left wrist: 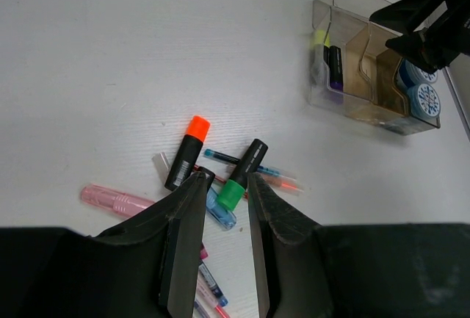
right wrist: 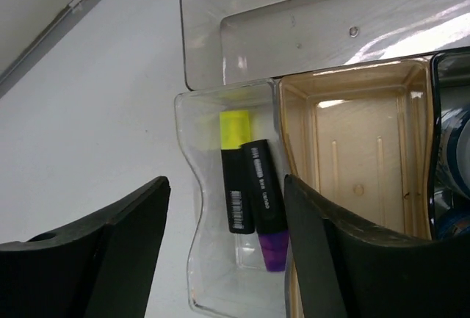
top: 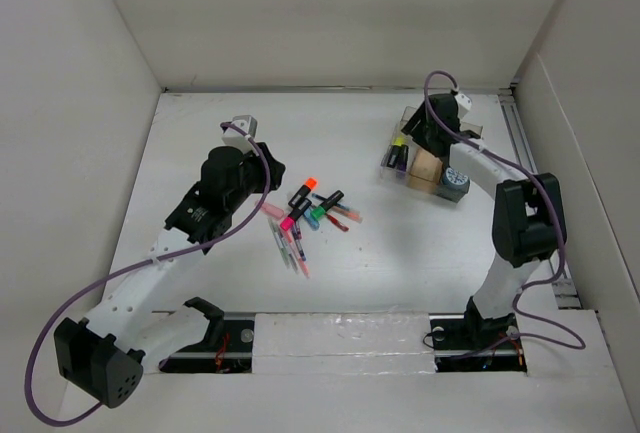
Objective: Organize the desk
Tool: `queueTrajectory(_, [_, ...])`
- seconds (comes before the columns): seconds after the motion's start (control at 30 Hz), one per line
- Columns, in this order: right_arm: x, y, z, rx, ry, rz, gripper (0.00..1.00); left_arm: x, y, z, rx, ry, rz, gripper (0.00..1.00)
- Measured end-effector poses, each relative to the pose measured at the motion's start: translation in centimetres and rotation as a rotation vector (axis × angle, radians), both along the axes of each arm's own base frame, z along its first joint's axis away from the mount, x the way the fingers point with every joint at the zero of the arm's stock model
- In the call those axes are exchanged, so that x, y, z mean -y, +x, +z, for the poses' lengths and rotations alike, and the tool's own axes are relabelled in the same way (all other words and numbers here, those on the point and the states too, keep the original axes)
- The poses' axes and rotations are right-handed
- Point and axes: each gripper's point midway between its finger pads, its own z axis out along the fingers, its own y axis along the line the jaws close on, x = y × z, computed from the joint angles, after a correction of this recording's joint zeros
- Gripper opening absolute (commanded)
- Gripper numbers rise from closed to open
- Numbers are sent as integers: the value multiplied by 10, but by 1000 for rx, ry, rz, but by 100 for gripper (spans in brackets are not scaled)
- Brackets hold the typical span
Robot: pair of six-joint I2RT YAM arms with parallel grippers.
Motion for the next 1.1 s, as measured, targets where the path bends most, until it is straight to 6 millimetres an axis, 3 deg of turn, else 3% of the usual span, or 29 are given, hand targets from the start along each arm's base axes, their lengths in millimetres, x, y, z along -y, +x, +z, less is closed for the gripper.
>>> queueTrajectory(0.03, [-1, -1, 3, 6, 0, 3, 68, 0, 0, -1, -2, 1, 0, 25])
queueTrajectory(0.07, [-4, -3, 6, 15, 1, 10, 51, 0, 1, -2, -4, 2, 0, 26])
queueTrajectory(0.13, [-20, -14, 14, 34, 3, 48, 28, 0, 1, -3, -8, 5, 0, 26])
queueTrajectory(0.17, [-35, -21, 19, 50, 13, 82, 9, 0, 1, -3, -7, 5, 1, 26])
queueTrajectory(0.23, [-74, -43, 25, 83, 41, 171, 1, 0, 1, -3, -8, 5, 1, 26])
queueTrajectory(0.33, [-158, -94, 18, 81, 83, 384, 7, 1, 1, -3, -9, 5, 1, 26])
queueTrajectory(0.37, [-180, -109, 12, 66, 88, 439, 25, 1, 1, -3, -8, 5, 1, 26])
queueTrajectory(0.43, [-219, -139, -3, 25, 91, 536, 50, 1, 1, -3, -8, 5, 1, 26])
queueTrajectory(0.47, [-230, -149, -9, 9, 91, 563, 56, 1, 2, -3, -9, 5, 0, 26])
queueTrajectory(0.53, [-236, -155, -22, -19, 79, 579, 64, 2, 1, -3, -11, 4, -4, 26])
queueTrajectory(0.6, [-230, -151, -36, -56, 60, 554, 68, 2, 1, -3, -11, 3, -7, 26])
queueTrajectory(0.8, [-215, -134, -64, -124, 4, 471, 68, 2, 1, -3, -11, 3, -8, 26])
queueTrajectory(1.1, [-217, -133, -84, -177, 5, 442, 68, 3, 0, -4, -13, 2, -14, 26])
